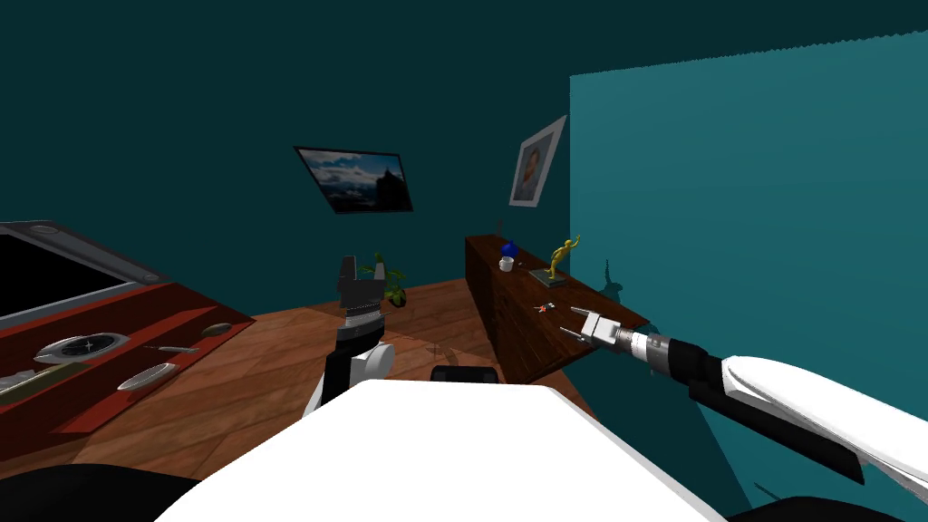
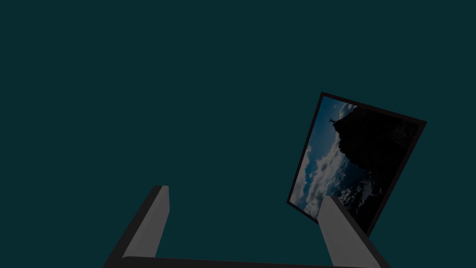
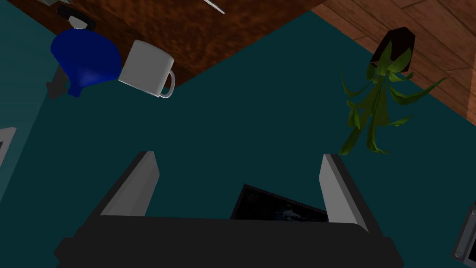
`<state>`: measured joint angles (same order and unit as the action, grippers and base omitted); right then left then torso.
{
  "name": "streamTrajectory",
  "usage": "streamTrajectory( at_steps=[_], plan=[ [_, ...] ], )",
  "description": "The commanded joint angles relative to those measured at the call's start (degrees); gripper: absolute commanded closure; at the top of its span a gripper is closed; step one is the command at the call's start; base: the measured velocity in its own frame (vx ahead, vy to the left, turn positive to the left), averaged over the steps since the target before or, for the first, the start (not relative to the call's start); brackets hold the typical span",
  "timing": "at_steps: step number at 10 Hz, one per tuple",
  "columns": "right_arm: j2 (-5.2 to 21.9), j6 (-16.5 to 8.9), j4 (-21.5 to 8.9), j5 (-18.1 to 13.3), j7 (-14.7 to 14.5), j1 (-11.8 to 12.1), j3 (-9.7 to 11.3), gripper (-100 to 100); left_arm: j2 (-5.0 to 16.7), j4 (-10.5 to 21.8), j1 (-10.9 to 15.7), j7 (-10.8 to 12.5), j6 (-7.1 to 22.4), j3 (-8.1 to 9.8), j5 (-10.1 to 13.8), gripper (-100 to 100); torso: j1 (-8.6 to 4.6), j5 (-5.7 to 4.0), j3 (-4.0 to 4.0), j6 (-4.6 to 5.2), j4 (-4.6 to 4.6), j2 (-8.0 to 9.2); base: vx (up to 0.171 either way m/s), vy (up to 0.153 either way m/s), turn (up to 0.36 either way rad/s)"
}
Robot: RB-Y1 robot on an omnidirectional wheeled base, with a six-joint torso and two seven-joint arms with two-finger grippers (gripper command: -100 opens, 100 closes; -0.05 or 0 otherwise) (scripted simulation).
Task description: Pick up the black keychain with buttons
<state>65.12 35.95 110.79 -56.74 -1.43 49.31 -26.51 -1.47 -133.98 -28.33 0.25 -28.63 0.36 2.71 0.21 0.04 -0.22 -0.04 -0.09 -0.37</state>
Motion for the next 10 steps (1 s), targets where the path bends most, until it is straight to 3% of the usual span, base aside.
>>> streamTrajectory(
  at_steps=[1,3,6,7,8,10],
  plan=[
    [1.2,0.6,-0.2,-1.9,-0.1,0.7,-0.3,-100,0.0,0.0,0.0,0.0,0.0,0.0,0.0,0,0.0,0.0,0.0,0.0,0.0,0.0,0.084,0.047,0.019],
    [5.2,3.1,-2.3,-6.2,-0.7,2.7,-0.6,-100,0.0,0.0,0.0,0.0,0.0,0.0,0.0,0,-0.09,-0.01,-0.02,0.0,-0.01,-0.04,0.121,0.041,0.075],
    [7.4,4.4,-3.4,-9.8,-1.1,3.6,-0.7,-100,0.0,0.0,0.0,0.0,0.0,0.0,0.0,0,-0.03,0.0,-0.07,-0.01,-0.03,-0.1,0.098,0.043,0.05],
    [9.3,5.8,-4.4,-12.1,-1.6,4.5,-0.7,-100,0.0,0.0,0.0,0.0,0.0,0.0,0.0,0,-0.09,-0.02,0.0,0.02,0.0,0.02,0.094,0.022,0.089],
    [9.3,5.8,-4.4,-12.3,-1.6,4.5,-0.7,-100,0.0,0.0,0.0,0.0,0.0,0.0,0.0,0,-0.13,-0.03,-0.02,-0.01,-0.01,-0.03,0.076,0.021,0.041],
    [12.6,8.4,-6.5,-16.1,-2.5,6.3,-0.3,-100,0.0,0.0,0.0,0.0,0.0,0.0,0.0,0,-0.12,-0.03,0.01,0.0,0.0,0.02,0.11,0.025,0.101]
  ],
)
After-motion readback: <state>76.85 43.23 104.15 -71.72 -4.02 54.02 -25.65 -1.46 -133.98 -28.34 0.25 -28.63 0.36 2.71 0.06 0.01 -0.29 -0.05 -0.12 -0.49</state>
